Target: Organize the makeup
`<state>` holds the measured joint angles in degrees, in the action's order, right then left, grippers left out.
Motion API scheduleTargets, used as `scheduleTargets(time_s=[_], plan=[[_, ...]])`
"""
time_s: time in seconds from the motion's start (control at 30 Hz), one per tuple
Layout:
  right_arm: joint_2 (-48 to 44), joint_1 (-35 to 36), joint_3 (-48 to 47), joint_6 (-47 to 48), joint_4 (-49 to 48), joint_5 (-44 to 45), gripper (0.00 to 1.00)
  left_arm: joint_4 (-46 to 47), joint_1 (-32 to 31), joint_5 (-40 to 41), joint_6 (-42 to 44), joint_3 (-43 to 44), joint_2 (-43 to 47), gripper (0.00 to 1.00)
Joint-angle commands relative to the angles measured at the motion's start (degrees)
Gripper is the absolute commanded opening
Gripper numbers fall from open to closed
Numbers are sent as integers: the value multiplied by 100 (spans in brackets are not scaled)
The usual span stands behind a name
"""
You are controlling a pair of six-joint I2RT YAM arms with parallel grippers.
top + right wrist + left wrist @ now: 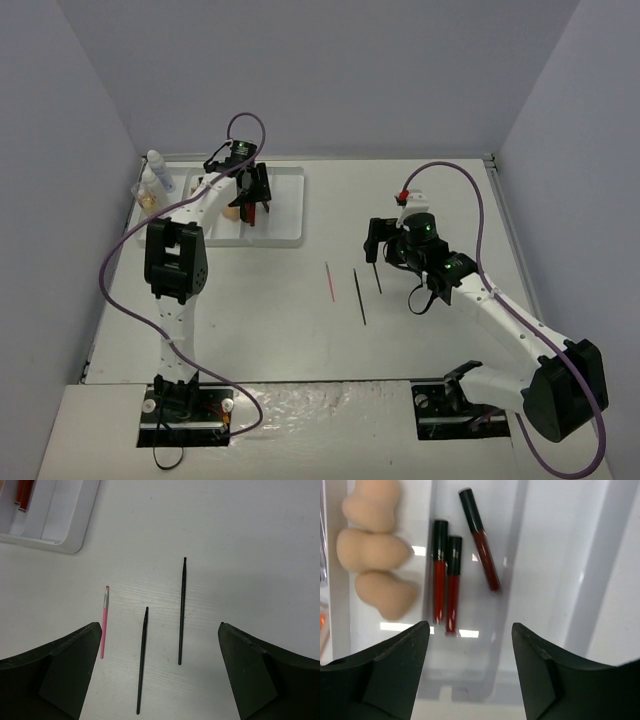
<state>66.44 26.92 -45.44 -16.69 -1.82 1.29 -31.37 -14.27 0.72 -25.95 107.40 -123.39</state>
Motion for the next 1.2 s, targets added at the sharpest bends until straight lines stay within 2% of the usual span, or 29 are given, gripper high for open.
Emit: scheduleTargets(time_s=[0.0, 0.13, 0.33, 0.4, 0.57, 0.7, 1.0, 1.17], plan=[[-260, -105, -74, 90, -123, 100, 100, -37, -828, 257, -301, -532, 1423, 71], [-379, -189, -105, 149, -72, 118, 100, 28, -1717, 377, -735, -1308, 1866, 81], [-681, -302, -129, 199, 77, 146, 100, 285, -2674, 345, -1603, -2317, 2106, 80], [-769, -312, -94, 165, 96, 127, 100, 331, -2811, 276, -1841, -2465, 2010, 76], [-1006, -319, 92, 114, 119, 39, 100, 401, -3084, 377, -1998, -2507, 1775, 58], [-1122, -319, 152, 131, 159, 30, 100, 493, -3202, 301, -2092, -2424, 1535, 53], [-1292, -319, 273, 131, 164, -6, 100, 518, -3249, 407, -2168, -2165, 979, 47], [-1315, -316, 299, 140, 164, -23, 100, 187, -3249, 572, -2151, -1858, 597, 29]])
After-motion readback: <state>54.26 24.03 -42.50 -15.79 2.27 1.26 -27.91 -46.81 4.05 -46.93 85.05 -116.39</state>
